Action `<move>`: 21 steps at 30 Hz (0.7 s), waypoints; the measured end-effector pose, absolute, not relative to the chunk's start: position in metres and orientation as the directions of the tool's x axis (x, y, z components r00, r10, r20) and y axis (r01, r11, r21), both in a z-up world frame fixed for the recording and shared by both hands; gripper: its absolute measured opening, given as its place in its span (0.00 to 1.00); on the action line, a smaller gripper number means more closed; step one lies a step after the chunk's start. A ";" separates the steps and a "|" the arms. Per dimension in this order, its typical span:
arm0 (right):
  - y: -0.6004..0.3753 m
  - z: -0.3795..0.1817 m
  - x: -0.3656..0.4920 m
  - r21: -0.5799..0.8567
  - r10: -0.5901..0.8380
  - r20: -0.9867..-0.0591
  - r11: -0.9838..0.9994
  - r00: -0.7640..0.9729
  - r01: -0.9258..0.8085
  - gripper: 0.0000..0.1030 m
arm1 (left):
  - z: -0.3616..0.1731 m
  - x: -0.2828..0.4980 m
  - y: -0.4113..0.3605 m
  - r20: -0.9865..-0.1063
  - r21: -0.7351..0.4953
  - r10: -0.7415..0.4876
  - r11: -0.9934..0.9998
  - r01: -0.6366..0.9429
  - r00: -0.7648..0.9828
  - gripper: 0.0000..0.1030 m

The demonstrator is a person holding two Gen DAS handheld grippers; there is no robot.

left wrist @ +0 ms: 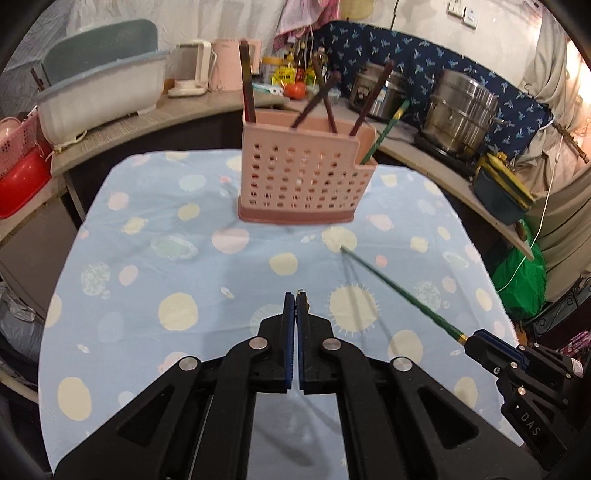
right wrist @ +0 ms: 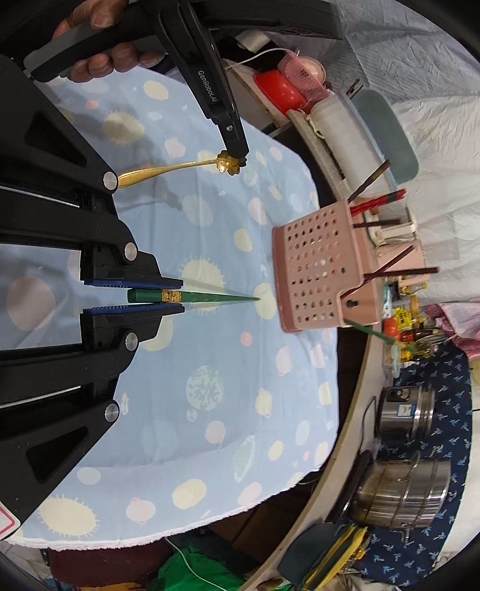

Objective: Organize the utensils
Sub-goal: 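Carry the gold spoon and green chopstick up toward the pink holder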

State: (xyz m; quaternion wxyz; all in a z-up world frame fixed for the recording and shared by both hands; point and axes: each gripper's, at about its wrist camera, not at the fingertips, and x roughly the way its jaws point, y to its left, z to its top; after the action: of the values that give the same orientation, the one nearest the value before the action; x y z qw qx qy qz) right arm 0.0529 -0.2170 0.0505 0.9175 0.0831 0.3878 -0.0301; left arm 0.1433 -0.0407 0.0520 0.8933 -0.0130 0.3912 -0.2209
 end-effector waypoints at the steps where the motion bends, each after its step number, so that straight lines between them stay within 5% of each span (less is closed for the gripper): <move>1: -0.214 0.057 0.051 0.127 0.010 -0.709 0.985 0.705 0.113 0.07 | 0.057 0.141 -0.038 -0.685 -0.197 -0.408 0.901 0.386 0.604 0.01; 21: -0.194 0.134 0.043 0.155 0.082 -0.614 0.988 0.785 0.018 0.07 | 0.127 0.130 -0.021 -0.573 -0.134 -0.395 0.910 0.393 0.719 0.01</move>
State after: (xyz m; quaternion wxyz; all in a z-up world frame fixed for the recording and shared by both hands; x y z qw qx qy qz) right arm 0.0425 -0.1936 0.1338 0.9416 0.0763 0.3276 0.0172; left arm 0.1297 -0.0212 0.1274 0.9270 -0.0015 0.3092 -0.2125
